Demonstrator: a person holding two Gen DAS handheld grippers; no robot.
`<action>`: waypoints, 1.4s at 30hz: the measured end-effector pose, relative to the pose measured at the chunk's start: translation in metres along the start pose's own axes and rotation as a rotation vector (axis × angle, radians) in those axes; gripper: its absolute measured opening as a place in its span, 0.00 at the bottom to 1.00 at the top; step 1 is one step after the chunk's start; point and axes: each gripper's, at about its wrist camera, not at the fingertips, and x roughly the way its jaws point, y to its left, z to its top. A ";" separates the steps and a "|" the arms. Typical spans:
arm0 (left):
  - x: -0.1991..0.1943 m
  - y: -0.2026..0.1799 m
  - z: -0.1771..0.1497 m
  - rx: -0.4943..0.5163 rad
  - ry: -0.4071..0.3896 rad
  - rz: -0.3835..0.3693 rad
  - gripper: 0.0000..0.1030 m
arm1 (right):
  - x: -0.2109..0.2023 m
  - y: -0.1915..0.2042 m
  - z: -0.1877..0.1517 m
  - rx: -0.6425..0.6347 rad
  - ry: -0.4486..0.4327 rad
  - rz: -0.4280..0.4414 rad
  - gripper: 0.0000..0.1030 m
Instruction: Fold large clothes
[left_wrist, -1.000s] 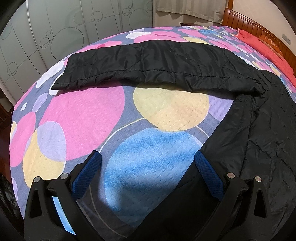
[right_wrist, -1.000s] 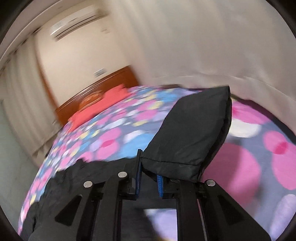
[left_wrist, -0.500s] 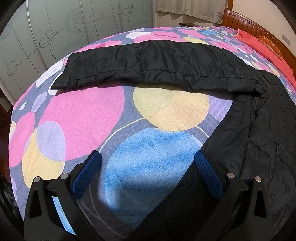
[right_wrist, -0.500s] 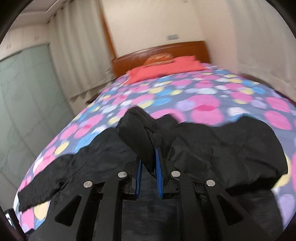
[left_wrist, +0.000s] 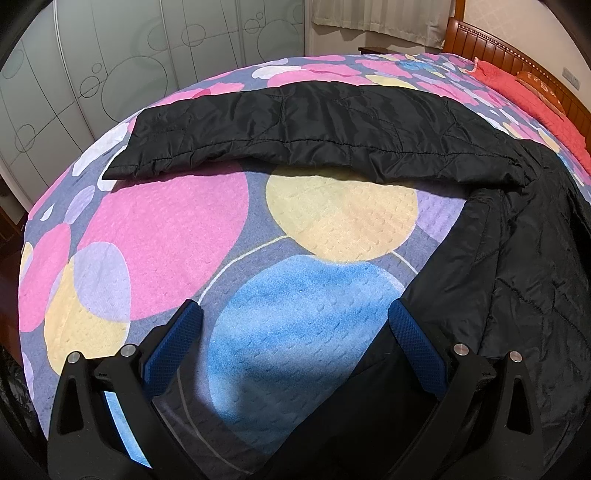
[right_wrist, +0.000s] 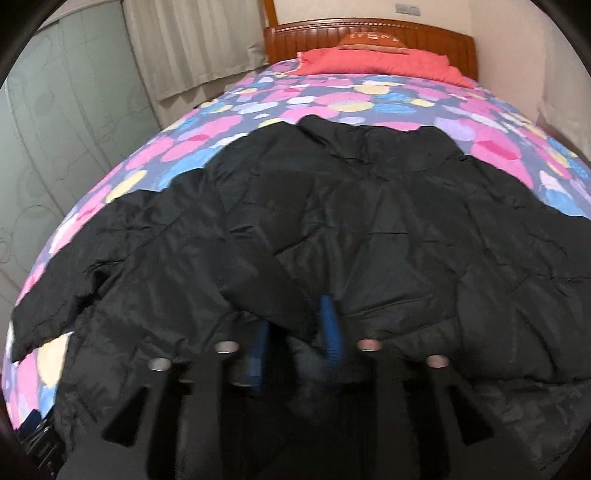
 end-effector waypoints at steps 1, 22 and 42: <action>0.000 0.000 -0.001 0.000 0.000 0.000 0.98 | -0.006 0.002 0.000 0.002 -0.004 0.042 0.61; 0.001 0.000 0.001 0.005 -0.002 0.006 0.98 | -0.022 -0.242 0.015 0.309 -0.040 -0.362 0.52; 0.002 0.000 0.002 0.003 -0.007 0.005 0.98 | -0.017 -0.117 0.017 0.107 -0.016 -0.261 0.53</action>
